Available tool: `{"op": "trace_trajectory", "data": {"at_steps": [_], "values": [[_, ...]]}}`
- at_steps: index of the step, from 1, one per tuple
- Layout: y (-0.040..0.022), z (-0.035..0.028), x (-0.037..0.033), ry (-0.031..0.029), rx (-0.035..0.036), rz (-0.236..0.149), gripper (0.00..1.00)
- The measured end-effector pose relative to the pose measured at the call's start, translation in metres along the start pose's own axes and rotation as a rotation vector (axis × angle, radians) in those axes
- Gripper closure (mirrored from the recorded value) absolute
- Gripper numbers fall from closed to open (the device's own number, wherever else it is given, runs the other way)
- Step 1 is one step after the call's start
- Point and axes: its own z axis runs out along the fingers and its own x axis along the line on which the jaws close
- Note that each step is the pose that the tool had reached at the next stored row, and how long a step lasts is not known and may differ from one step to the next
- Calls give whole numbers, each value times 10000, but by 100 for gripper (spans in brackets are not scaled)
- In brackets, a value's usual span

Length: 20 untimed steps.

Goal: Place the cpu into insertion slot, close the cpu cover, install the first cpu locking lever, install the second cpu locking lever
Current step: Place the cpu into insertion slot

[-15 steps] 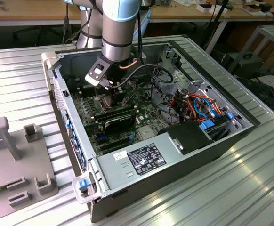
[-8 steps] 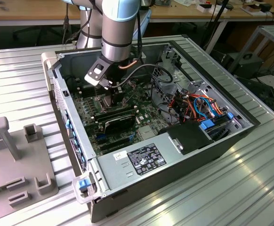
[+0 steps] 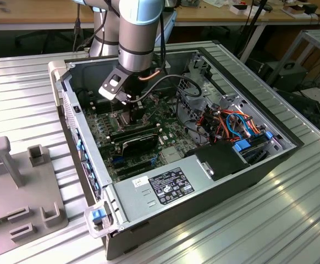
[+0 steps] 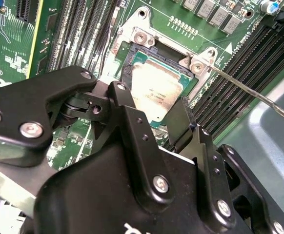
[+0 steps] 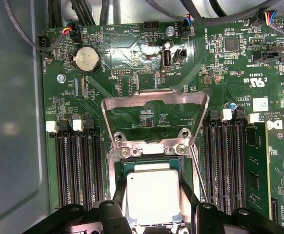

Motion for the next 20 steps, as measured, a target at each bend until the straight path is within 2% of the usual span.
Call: {"op": "trace_trajectory", "data": {"at_steps": [15,16,17,20], "values": [[-22,3,2,4,-2,7,47],[-22,3,2,3,-3,7,46],[-22,3,2,3,-3,6,40],[-22,3,2,2,-2,6,40]]}}
